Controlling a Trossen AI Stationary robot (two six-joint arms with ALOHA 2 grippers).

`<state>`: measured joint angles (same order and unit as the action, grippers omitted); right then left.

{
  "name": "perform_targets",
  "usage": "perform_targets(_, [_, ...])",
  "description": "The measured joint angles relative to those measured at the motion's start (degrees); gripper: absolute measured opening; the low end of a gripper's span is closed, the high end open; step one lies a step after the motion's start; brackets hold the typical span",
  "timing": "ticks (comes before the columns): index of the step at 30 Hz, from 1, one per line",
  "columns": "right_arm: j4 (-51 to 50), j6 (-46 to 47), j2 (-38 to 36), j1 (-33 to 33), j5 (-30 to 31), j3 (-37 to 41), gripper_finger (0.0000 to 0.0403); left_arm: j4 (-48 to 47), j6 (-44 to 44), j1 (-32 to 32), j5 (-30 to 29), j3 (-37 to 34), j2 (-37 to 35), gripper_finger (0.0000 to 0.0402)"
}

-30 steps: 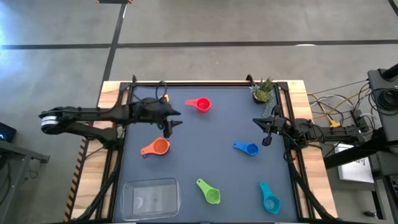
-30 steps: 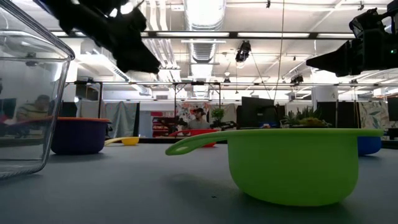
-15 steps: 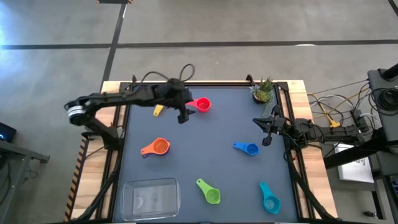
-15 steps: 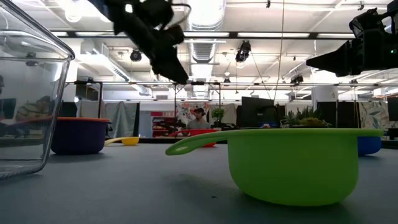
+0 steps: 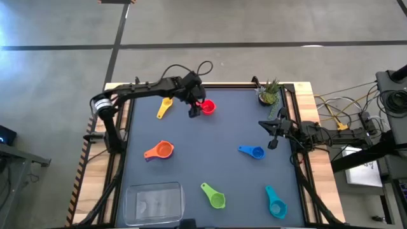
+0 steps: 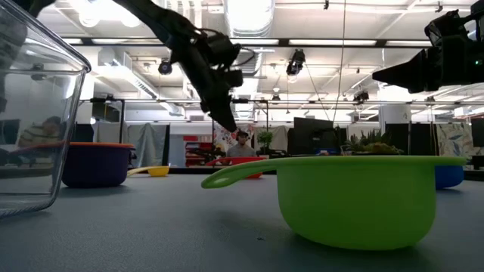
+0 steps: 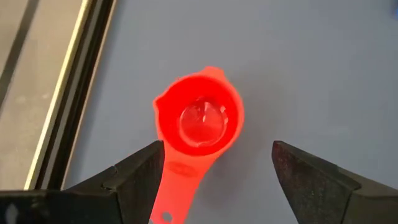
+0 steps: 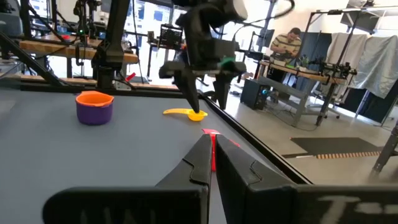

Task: Nest measuring cups in basket
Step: Stack the red measuring cup on top of the orange measuring cup

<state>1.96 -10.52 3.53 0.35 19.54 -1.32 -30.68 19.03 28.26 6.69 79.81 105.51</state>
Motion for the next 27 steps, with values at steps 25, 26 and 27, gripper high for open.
perform_targets(25, [0.0,0.0,0.0,-0.01,0.0,0.0,0.0009,0.59,2.79,0.99,-4.81,4.07,9.47,0.0279])
perform_targets(26, [0.0,0.0,0.0,0.01,0.0,-0.01,0.0009,0.61,2.79,0.99,-5.06,4.05,9.47,0.0279])
perform_targets(27, [0.0,0.0,0.0,-0.01,0.01,0.0,0.0009,0.67,2.89,0.99,-5.47,3.89,9.47,0.0279])
